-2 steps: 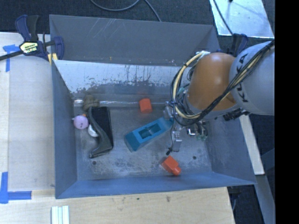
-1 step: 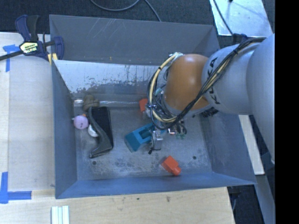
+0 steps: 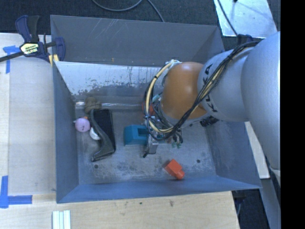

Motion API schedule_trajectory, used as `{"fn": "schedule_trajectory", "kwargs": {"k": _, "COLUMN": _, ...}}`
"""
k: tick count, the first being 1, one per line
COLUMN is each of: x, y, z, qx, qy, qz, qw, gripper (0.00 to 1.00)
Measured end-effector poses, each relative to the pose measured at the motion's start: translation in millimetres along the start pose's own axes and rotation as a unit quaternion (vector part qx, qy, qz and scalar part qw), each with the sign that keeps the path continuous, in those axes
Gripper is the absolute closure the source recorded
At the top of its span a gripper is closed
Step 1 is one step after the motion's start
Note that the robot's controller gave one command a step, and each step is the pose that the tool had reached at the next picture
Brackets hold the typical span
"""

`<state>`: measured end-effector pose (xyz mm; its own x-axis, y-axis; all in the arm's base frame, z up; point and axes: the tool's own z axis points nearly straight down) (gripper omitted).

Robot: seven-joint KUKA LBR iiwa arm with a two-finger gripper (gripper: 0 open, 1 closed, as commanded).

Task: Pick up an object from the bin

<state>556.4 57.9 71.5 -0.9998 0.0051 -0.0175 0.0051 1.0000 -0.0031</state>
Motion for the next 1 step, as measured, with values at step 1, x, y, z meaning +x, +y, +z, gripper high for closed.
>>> {"fn": "schedule_trajectory", "kwargs": {"k": 1, "x": 0.0, "y": 0.0, "z": 0.0, "qx": 0.0, "qy": 0.0, "qz": 0.0, "qw": 1.0, "gripper": 1.0}}
